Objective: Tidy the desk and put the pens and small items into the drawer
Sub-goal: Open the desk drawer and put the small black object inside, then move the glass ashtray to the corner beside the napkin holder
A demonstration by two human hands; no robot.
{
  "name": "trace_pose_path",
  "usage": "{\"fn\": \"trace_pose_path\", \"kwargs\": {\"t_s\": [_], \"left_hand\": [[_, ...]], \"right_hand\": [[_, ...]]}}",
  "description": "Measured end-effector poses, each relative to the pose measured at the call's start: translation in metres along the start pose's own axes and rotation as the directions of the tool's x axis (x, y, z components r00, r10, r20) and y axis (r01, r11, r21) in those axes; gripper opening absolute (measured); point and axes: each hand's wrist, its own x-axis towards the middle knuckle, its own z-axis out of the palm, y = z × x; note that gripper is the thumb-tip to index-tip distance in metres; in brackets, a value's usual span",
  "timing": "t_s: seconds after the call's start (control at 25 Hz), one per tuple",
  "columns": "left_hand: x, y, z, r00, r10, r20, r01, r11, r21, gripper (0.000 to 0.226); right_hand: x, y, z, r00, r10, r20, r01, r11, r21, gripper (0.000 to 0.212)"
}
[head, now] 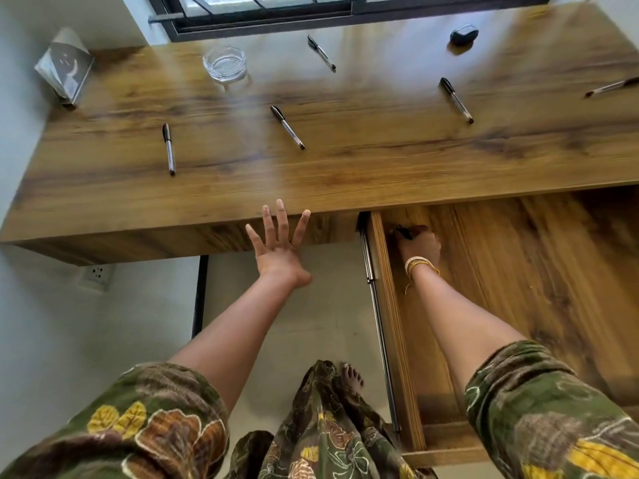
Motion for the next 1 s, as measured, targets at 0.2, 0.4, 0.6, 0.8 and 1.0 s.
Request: {"fn": "trace_pose_path", "kwargs": {"t_s": [0.2,0.4,0.6,0.8,1.0], "left_hand": [[-0.005,-0.008,-0.008,0.998,0.056,0.021,-0.055,0.998,-0.028,0.125],[-0.021,-0.017,-0.015,0.993,0.117,0.031,-0.114,0.990,-0.087,0.121],[-0.021,-0.039,-0.029,0.989,0.145,-0.003,-0.143,0.975,-0.168,0.104],[-0.016,-0.071,-0.032,0.989,0.081,-0.123,-0.125,0.901,-0.415,0.077],[0.025,-0.113,-0.043,0.976,-0.024,-0.218,-0.089,0.867,-0.491,0.065]], "right_hand": [[-0.030,-0.001,-0.017,0.984,0.118,-0.131,-0.091,0.976,0.196,0.029],[-0.075,-0.042,-0.019,0.909,-0.288,-0.303,0.321,0.945,0.066,0.024],[-0.118,-0.095,0.014,0.768,-0.617,-0.172,0.612,0.786,-0.088,0.027],[-0.127,-0.129,0.051,0.640,-0.767,0.056,0.763,0.624,-0.169,0.039],[-0.103,-0.181,0.077,0.621,-0.782,0.046,0.769,0.598,-0.225,0.034]]}}
